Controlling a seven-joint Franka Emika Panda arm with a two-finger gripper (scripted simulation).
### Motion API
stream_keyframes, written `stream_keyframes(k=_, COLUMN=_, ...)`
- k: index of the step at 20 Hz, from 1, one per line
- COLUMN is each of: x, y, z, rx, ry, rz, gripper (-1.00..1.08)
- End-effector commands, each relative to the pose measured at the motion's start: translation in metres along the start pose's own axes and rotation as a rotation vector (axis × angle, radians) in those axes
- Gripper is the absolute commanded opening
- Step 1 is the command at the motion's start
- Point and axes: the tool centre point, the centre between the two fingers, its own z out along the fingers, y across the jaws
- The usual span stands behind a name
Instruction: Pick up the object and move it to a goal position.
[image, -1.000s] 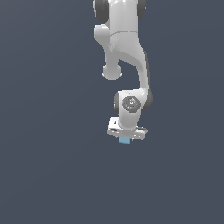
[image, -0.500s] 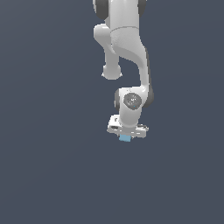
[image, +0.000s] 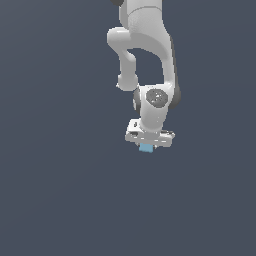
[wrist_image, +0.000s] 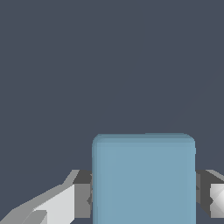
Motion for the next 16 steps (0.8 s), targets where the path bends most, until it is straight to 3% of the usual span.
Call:
stream_keyframes(k=1, x=-0.01, y=-0.003, z=-0.02, rx=0.0, ry=0.001, rz=0.0, gripper=-1.0)
stream_keyframes(k=16, x=-0.075, y=-0.024, z=-0.151, rx=-0.001, ry=0.002, rz=-0.001, gripper=-1.0)
